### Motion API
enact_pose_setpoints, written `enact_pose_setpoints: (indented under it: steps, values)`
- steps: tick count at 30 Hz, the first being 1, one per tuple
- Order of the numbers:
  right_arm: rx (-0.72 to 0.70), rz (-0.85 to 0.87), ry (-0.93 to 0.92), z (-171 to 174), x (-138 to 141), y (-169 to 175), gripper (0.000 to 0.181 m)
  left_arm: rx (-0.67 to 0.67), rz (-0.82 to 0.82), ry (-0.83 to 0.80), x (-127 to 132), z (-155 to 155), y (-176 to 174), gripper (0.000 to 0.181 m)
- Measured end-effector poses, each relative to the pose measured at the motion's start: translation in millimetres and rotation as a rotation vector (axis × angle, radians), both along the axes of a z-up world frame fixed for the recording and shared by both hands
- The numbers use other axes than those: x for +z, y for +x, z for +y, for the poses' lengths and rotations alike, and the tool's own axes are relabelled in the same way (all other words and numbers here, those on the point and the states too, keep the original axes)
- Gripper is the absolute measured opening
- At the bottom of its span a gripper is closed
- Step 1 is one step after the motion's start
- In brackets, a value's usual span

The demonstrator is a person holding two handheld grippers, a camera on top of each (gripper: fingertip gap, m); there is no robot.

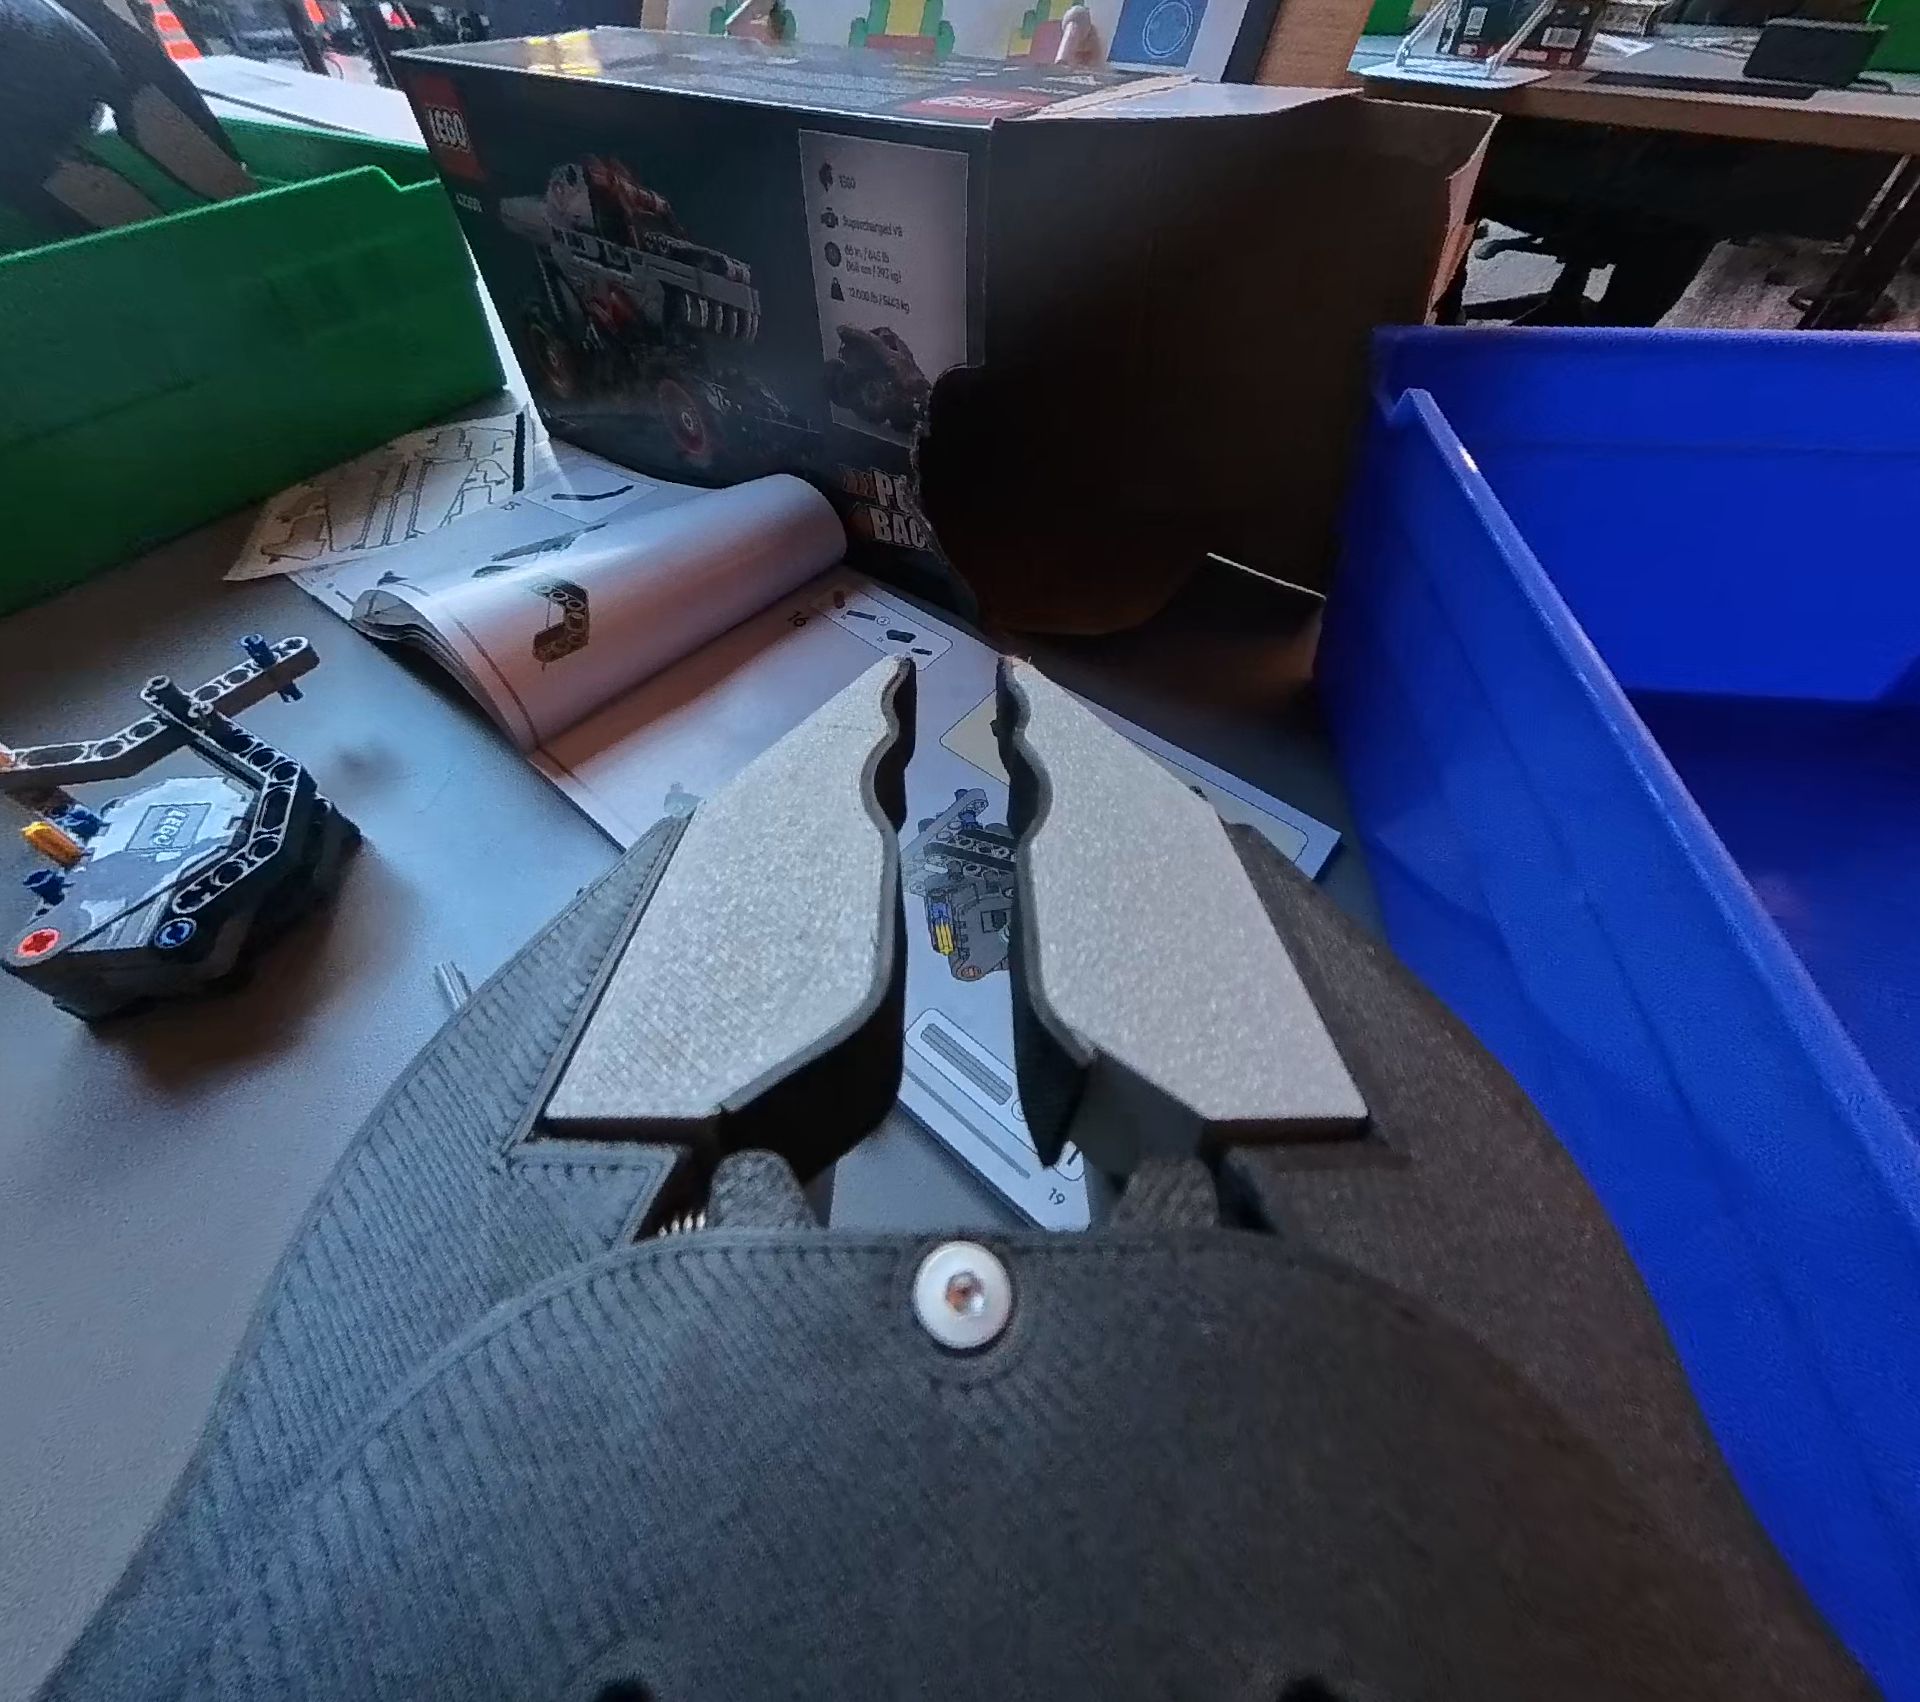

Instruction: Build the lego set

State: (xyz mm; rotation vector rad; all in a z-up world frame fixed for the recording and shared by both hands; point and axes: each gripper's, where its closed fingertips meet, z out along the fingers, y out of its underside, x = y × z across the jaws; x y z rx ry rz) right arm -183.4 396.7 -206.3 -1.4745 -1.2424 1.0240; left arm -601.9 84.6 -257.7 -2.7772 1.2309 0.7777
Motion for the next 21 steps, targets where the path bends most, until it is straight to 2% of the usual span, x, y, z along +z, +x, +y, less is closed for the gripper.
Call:
enact_pose_setpoints:
  steps: [8, 12, 16, 21]
  values:
    - [0.001, -0.001, -0.001, 0, 0, 0, 0.012, -0.003, 0.006, -0.004, 0, 0, 0, 0.013]
    - [0.005, -0.001, -0.002, -1, 0, 0, 0.012, -0.067, -0.007, 0.014, 2, 4, 7, 0.013]
    - [0.009, -0.001, -0.003, -1, 0, 0, 0.012, -0.105, -0.091, 0.134, 22, 20, 27, 0.013]
    - [0.009, 0.000, -0.004, -1, 0, 0, 0.012, -0.184, -0.091, 0.268, 43, 38, 43, 0.013]
